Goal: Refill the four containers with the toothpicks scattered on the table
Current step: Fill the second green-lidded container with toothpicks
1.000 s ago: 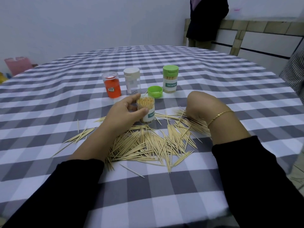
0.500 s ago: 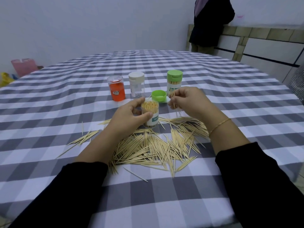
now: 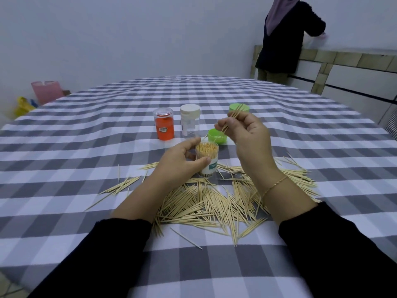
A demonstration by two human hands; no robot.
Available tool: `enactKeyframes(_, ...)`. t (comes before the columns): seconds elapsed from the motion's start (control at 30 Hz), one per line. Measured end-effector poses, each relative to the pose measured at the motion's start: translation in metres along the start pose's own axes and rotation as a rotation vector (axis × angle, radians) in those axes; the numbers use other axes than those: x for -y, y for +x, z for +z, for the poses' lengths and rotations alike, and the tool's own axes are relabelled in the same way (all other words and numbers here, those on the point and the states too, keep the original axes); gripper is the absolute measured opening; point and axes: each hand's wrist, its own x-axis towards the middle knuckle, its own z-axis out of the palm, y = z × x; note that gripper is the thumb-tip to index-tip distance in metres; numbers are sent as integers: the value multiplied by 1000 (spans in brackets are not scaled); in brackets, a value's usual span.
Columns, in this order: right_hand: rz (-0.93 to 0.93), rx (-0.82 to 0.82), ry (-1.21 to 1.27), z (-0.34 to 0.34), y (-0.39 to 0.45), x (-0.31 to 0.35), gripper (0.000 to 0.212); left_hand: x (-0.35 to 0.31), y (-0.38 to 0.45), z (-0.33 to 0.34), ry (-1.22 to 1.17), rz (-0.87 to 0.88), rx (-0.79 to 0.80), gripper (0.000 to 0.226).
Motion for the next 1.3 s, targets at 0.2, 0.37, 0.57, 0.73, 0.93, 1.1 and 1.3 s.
enactKeyframes(0.2,129,97,-249,9,-6,-12,9,-1,-1,0,-20,11,1,64)
enactKeyframes(0.37,141,91,-405,11,-7,-17,6,0,-1,0,-1,24,5,64)
enactKeyframes(0.57,165,130,-495,8,-5,-19,16,1,0,0,0,27,8,64)
enactKeyframes(0.73,-93,225,-627,6,-7,-14,42,1,0,1,12,40,6,65)
enactKeyframes(0.93,-167,542,-984,6,-10,-20,46,-1,-2,0,36,86,5,45)
enactKeyframes(1.1,-145,551,-1173,6,-9,-17,51,-1,-2,-1,46,96,5,48)
enactKeyframes(1.3,15,587,-1046,5,-10,-10,54,6,1,3,65,63,12,54)
